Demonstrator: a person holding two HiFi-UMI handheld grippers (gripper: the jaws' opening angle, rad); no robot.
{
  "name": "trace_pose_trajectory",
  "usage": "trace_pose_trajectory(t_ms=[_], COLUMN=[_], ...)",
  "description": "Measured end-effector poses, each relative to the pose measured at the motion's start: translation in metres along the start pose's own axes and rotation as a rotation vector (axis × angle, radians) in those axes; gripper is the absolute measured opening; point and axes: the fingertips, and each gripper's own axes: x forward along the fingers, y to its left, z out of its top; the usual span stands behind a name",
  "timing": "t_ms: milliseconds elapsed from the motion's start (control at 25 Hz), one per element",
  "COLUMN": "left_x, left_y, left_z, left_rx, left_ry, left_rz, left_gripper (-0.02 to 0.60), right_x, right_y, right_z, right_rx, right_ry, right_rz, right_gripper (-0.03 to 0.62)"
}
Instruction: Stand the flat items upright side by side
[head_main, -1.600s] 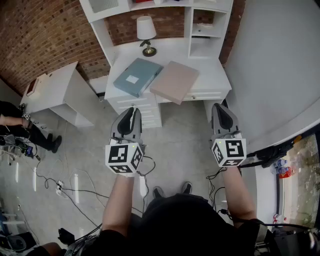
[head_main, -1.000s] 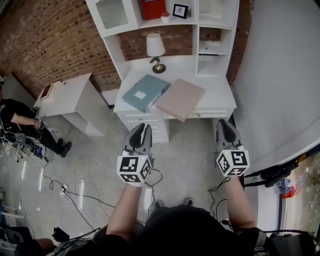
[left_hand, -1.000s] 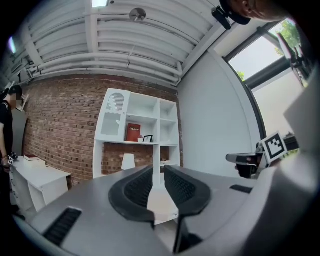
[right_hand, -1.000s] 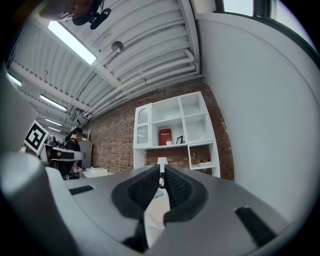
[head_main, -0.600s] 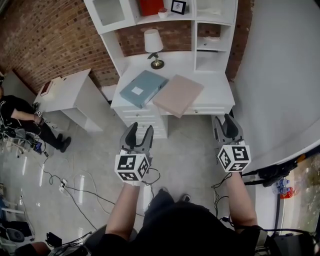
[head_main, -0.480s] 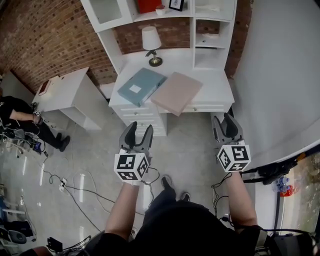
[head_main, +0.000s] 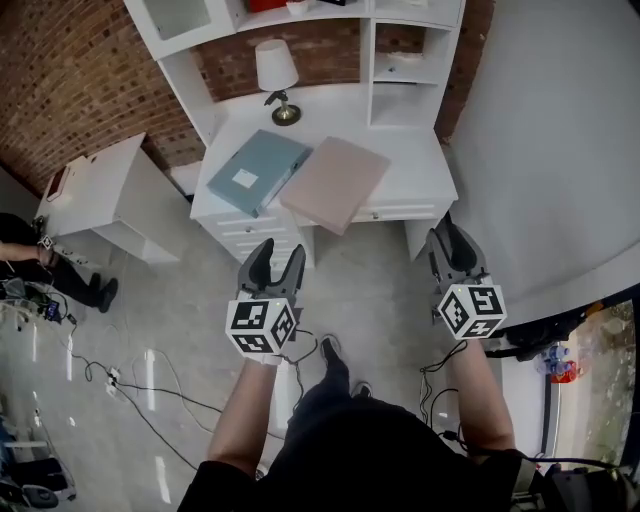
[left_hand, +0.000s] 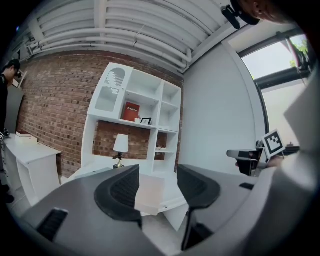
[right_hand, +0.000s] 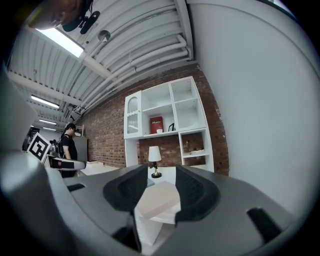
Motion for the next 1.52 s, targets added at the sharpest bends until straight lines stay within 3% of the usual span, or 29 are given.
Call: trace_pose_trajectory(t_ms=[440,800,1080,1360,1520], left_x=[0.096,0.131,0.157,0.191,0.213], left_y=[0.093,0.135,0.151,0.162,0.170], left_z=[-0.033,-0.078,-0.109,-0.124,-0.135], left_rx=[-0.163,-0.296,-0.504,-0.543,-0.562], left_ry=[0.080,0.183,0.250,0.311,0.357], left_rz=[-0.028,-0.040,-0.029,0.003,0.051], left_gripper=[0.216,0.216,0.216,0.216,0.216], right_x=[0.119,0.177,0.211,0.255,0.291], right_y=[-0.001,-0.010,-0.027,-0.062,-0.084], right_z=[-0.014,-0.025,-0.047,-0.089,-0.110], right_rx=[0.001,0.085,0.146,0.342,0.375], right_ry=[0.107,0.166,0.214,0.272,0.316], right_rz=[-0.013,-0.036,-0.016,0.026,0.066], right_gripper=[0.172,0.172,0.189,0.204,0.216])
